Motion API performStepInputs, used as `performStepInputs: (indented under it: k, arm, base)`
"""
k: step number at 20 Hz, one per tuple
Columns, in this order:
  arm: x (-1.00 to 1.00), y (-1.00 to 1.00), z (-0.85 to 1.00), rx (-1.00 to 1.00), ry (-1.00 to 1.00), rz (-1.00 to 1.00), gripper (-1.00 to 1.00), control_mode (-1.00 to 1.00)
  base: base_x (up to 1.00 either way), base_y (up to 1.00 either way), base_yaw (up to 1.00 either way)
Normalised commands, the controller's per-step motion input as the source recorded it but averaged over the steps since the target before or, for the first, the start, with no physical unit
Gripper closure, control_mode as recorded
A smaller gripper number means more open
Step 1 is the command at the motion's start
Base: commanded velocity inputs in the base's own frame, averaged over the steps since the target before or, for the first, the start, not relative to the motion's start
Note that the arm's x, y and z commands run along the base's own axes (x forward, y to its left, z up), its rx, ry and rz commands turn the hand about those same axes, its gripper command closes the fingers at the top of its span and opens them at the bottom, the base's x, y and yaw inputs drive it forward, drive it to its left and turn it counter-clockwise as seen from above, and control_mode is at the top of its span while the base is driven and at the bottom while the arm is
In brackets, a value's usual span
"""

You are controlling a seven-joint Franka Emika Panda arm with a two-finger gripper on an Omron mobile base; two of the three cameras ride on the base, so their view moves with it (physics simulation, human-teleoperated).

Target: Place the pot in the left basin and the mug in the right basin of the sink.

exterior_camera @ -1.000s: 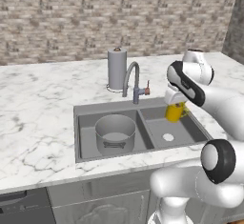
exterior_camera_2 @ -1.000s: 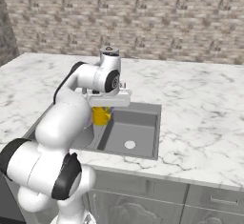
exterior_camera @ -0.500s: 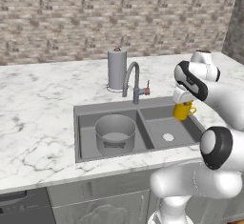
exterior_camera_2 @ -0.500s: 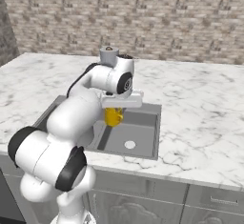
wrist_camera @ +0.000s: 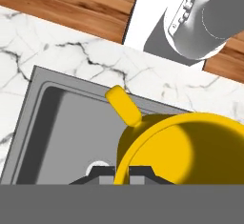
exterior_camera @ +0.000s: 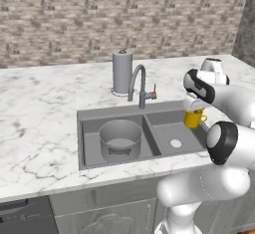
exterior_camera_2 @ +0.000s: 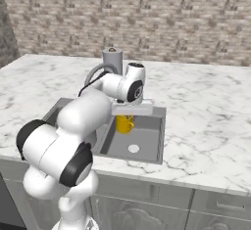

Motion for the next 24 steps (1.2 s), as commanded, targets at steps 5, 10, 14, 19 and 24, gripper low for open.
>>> performStepInputs:
  k: [5,10,14,19,24]
  arm:
    - [0.08,-0.10,-0.31,-0.02,0.00,0.00,1.00,-1.00]
    - [0.17,-0.03,-0.30,-0.02,0.00,0.00,1.00,-1.00]
    - [0.21,-0.02,-0.27,0.00,0.00,0.00,1.00,-1.00]
    - [0.18,-0.01,-0.24,0.00,0.00,0.00,1.00,-1.00]
    - [0.15,-0.03,-0.26,0.00,0.00,0.00,1.00,-1.00]
  base:
    - [0.00,0.00,0.00]
    - [0.00,0.00,0.00]
    - [0.00,0.00,0.00]
    - [0.00,0.00,0.00]
    - [0.00,0.00,0.00]
